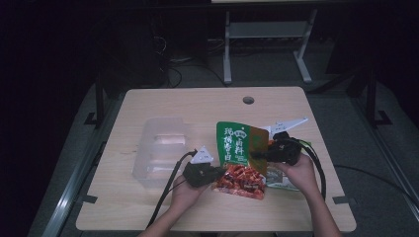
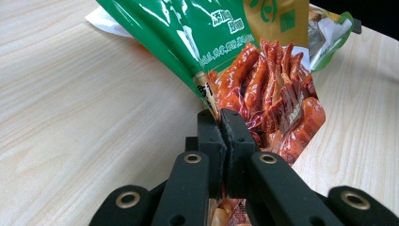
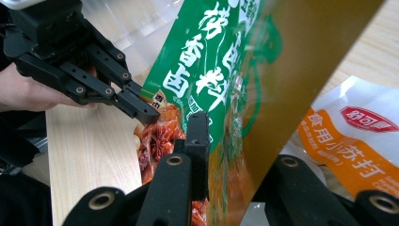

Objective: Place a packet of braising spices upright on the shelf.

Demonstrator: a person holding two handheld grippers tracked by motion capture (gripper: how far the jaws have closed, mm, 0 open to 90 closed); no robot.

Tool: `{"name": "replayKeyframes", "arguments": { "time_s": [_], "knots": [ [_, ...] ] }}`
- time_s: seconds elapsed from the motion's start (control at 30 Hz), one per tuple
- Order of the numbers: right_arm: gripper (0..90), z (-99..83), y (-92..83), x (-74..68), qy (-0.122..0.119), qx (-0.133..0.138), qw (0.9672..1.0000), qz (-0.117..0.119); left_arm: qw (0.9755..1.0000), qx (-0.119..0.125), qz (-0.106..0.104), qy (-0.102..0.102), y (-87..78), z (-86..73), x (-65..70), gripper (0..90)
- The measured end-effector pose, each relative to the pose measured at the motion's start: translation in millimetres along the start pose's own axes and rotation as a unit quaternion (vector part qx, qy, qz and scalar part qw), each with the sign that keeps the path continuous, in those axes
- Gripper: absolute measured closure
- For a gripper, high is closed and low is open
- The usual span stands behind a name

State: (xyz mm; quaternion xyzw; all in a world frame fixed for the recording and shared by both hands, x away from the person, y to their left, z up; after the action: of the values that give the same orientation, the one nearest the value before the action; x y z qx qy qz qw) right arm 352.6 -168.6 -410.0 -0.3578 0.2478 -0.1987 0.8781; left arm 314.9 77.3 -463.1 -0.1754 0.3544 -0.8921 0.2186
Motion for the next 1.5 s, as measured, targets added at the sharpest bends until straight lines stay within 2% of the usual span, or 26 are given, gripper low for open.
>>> {"name": "replayKeyframes", "arguments": {
  "time_s": [0.1, 0.27, 0.43, 0.63, 0.7, 0.8, 0.87, 0.97, 1.2, 1.5],
  "knots": [
    [77.2, 0.0, 3.4, 0.4, 0.001, -0.006, 1.0, 0.004, 1.0, -0.003, 0.003, 0.003, -0.2, -0.8, -1.0, 88.1],
    [86.9, -2.4, 8.4, -0.2, -0.002, -0.013, 0.9999, 0.004, 1.0, -0.006, 0.003, 0.007, 0.0, -2.9, 0.6, 88.0],
    [88.7, -3.6, 6.6, -1.2, -0.004, -0.014, 0.9999, 0.009, 1.0, -0.007, 0.0, 0.006, -2.9, -3.7, 1.7, 85.3],
    [89.1, -4.0, 0.1, -6.7, -0.01, -0.009, 0.9998, 0.017, 0.9999, -0.013, 0.004, 0.004, -9.5, -5.4, 5.7, 72.5],
    [89.3, -3.5, -1.8, -9.7, -0.012, -0.009, 0.9997, 0.02, 0.9998, -0.014, 0.008, 0.01, -12.4, -6.7, 7.7, 68.5],
    [89.4, -1.5, -5.4, -17.1, -0.023, -0.007, 0.9995, 0.019, 0.9995, -0.018, 0.021, 0.015, -16.3, -8.7, 11.2, 56.3],
    [89.5, -0.2, -8.3, -22.3, -0.031, -0.004, 0.9993, 0.018, 0.9997, -0.017, 0.015, 0.012, -18.2, -9.8, 14.0, 53.1],
    [89.6, 2.7, -15.2, -30.8, -0.043, 0.007, 0.9989, 0.02, 0.9995, -0.016, 0.025, 0.014, -22.0, -12.3, 15.6, 44.4],
    [89.8, 12.1, -26.9, -46.2, -0.062, 0.032, 0.9974, 0.017, 0.9997, -0.008, 0.023, 0.009, -33.5, -20.4, 18.6, 35.1],
    [89.9, 33.7, -22.8, -55.7, -0.079, 0.031, 0.9964, 0.007, 0.9997, 0.003, 0.023, 0.011, -49.3, -32.5, 22.4, 27.9]
  ]
}}
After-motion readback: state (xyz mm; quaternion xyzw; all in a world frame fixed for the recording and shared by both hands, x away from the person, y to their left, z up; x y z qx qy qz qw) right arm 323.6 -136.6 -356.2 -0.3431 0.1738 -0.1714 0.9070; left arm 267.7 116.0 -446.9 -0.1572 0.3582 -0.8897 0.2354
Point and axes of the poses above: each handheld gripper's, and its own axes: y roughly forward along the jaws, z roughly out of its top, x roughly to its right, the point moved 3 cm from there along y, roughly forward along the jaws, and after that the axes turned 10 degrees about -x, right-handed, at the moved point
